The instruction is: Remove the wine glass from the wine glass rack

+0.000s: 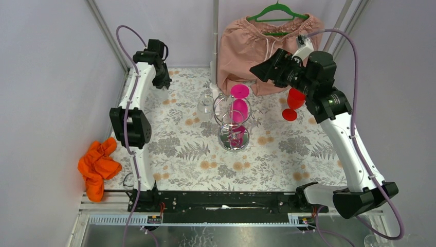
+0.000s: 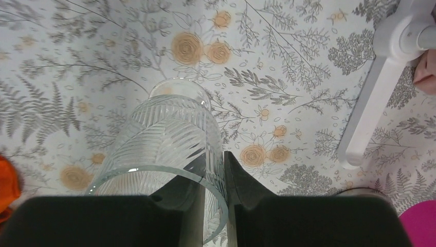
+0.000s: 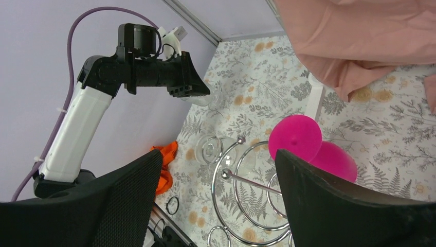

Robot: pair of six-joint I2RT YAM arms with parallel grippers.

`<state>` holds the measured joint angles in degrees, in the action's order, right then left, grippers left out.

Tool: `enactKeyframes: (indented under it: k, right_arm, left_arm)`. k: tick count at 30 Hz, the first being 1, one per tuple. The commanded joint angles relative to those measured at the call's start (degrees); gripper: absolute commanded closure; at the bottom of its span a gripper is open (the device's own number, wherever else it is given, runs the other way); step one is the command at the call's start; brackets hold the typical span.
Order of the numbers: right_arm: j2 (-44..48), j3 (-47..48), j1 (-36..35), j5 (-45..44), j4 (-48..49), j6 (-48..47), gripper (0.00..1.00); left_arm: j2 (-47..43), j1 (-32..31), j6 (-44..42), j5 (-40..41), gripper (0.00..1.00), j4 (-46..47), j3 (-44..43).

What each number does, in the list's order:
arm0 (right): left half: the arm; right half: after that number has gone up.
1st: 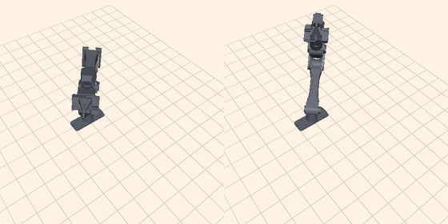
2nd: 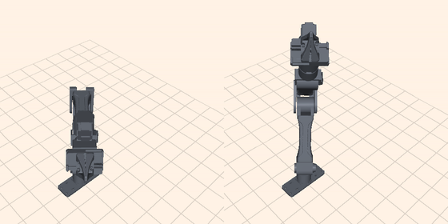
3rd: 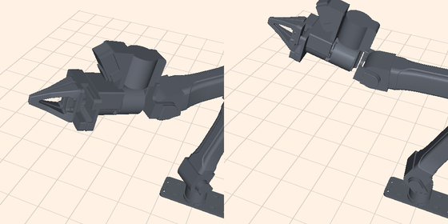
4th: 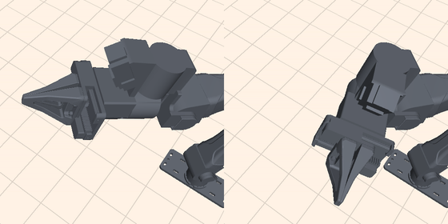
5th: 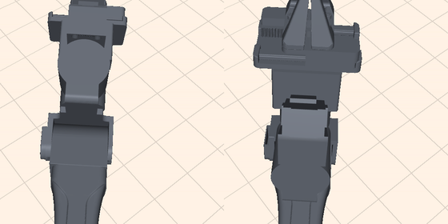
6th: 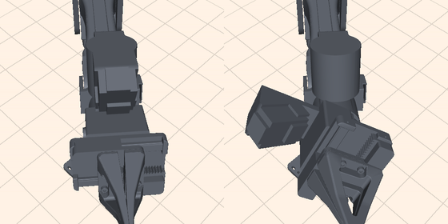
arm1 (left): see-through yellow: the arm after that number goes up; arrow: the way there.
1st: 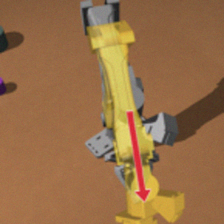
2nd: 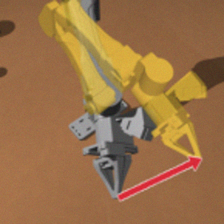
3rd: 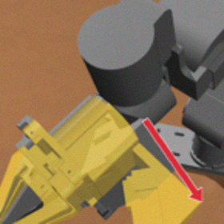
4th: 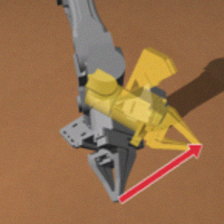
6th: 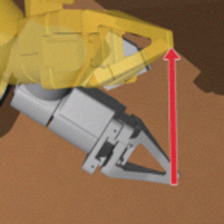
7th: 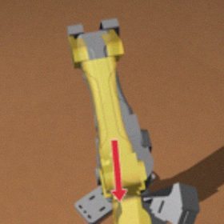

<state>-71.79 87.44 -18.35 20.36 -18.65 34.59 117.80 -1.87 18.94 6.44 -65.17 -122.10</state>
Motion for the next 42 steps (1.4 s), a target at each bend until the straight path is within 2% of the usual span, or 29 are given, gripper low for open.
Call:
enactKeyframes:
  k: [1,15,22,37,40,42]
  right_arm:
    - [-0.5,-0.7,-0.1,-1.2,-0.6,-2.5,0.11]
    - [0.5,-6.4,-0.1,-1.8,3.8,-1.8,0.09]
    - [1.1,-7.6,-0.1,-2.1,4.4,-1.7,0.09]
    - [0.6,-9.0,-0.1,-0.1,5.7,-0.4,0.10]
    - [0.6,-9.2,0.0,-0.2,5.9,-0.4,0.10]
    - [0.6,-9.5,-0.1,0.0,6.2,-0.2,0.10]
  left_arm:
    - [1.9,1.7,-1.5,-6.1,0.94,2.0,-2.4]
    - [2.3,1.7,-1.9,-6.2,0.94,7.9,10.4]
    - [5.2,1.7,-1.6,-6.2,0.95,8.5,10.0]
    - [6.0,1.7,-0.6,-5.2,0.95,11.2,15.1]
    - [6.0,1.7,-0.6,-4.8,0.91,11.1,15.1]
    - [6.0,1.7,-0.7,-4.4,0.82,10.9,15.0]
